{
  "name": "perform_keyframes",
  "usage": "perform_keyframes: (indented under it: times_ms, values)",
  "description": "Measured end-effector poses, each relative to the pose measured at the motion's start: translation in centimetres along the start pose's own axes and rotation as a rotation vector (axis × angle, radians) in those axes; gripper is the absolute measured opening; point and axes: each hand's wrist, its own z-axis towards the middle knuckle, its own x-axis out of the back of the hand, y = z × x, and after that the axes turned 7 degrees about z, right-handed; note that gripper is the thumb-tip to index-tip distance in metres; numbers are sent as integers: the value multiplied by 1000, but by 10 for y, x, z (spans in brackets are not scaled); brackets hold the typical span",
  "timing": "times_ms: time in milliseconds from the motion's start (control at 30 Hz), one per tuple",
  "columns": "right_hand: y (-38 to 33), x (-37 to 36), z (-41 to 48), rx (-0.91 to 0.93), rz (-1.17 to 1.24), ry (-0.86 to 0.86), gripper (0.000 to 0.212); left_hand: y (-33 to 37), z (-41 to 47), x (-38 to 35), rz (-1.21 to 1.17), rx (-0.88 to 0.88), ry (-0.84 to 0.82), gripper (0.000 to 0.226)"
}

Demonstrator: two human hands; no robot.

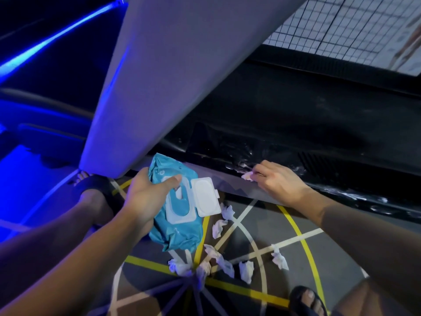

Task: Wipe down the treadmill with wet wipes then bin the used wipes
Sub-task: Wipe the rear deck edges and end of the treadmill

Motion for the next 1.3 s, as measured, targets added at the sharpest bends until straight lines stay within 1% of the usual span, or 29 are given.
perform_keyframes:
  times_ms: [33,100,167,267,333,500,567,667,767,1033,1100,1167,1233,1300]
  values:
    - [-1,2,1,-13,5,20,11,1,-1,-2,-4,-5,-2,27]
    - [-7,4,9,-30,19,76,12,3,-1,-4,-4,-14,-4,25]
    - [-18,4,22,-4,-3,86,9,3,1,-6,2,-18,2,23]
    - [-34,-2,47,41,-51,1,19,2,1,-6,23,-17,14,26]
    - [-39,-7,62,39,-109,-36,22,1,2,-5,45,-12,13,26]
    - [-36,-13,79,35,-228,-54,14,-4,6,3,90,-9,23,28]
    - [-34,-10,74,43,-211,-41,8,-6,8,5,94,-9,33,28]
    - [-28,-3,57,42,-188,-32,6,-6,10,5,75,-2,27,32]
    - [-18,5,36,-23,-142,-19,9,-6,10,1,51,-7,16,33]
    - [-10,26,-5,-177,-36,-110,18,-4,6,-13,54,-12,-12,33]
    - [-12,34,-7,-259,44,-119,16,-2,4,-17,48,-12,-13,33]
    - [-15,45,-5,-381,137,-123,10,1,1,-21,40,-16,-8,30]
    - [-19,56,-1,-487,234,-262,21,7,-4,-26,27,-34,6,26]
    - [-23,64,0,-486,340,-393,21,12,-10,-31,17,-62,19,23]
